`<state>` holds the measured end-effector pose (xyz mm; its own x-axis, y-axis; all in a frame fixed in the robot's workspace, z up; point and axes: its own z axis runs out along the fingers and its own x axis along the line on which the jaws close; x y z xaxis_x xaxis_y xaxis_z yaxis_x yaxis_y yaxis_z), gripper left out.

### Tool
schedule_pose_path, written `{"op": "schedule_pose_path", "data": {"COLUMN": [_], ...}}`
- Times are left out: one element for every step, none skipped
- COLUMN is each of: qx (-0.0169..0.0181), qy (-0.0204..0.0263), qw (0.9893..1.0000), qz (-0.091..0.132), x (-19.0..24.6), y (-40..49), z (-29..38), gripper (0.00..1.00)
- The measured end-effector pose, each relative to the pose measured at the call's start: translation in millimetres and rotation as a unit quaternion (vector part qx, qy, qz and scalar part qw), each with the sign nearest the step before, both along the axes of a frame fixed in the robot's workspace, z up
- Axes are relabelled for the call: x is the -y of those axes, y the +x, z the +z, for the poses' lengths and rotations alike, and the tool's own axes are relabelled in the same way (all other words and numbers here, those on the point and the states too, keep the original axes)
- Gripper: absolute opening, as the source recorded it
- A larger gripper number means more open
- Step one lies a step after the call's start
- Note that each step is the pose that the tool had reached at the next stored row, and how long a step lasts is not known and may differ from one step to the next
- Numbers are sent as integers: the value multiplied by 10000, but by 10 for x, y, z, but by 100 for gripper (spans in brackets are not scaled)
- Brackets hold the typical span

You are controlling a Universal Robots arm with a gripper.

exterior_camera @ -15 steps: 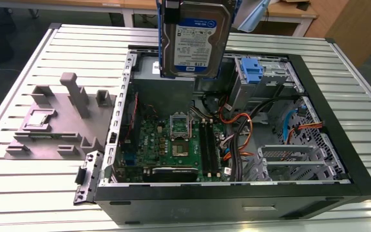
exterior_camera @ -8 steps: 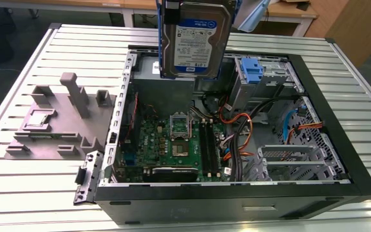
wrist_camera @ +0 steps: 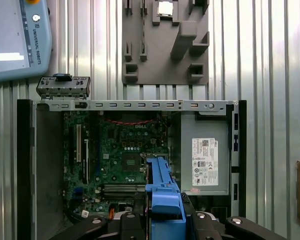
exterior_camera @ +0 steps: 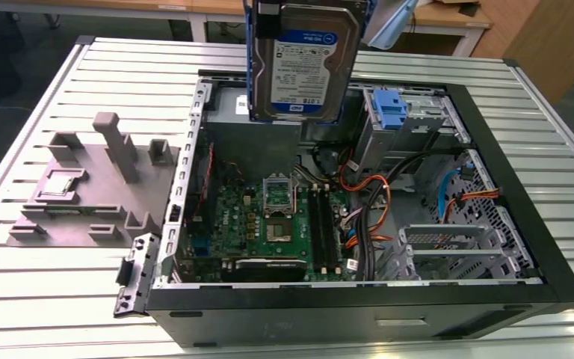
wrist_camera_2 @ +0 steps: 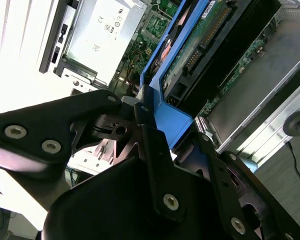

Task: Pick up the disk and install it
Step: 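Insert the disk into the insertion slot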

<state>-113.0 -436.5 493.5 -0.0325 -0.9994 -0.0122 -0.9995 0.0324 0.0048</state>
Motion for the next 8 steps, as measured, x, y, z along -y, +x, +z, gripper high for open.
{"op": "schedule_pose_path", "data": {"qx": [0,0,0,0,0,0,0,0], "qy": [0,0,0,0,0,0,0,0], "qw": [10000,10000,10000,10000,10000,10000,10000,10000], "qz": [0,0,-1,-1,-1,0,0,0], "x": [0,0,0,0,0,0,2,4], "y": [4,6,7,8,9,9,10,10], "z": [0,0,0,0,0,0,0,0], "gripper": [37,37,37,37,37,37,37,37]}}
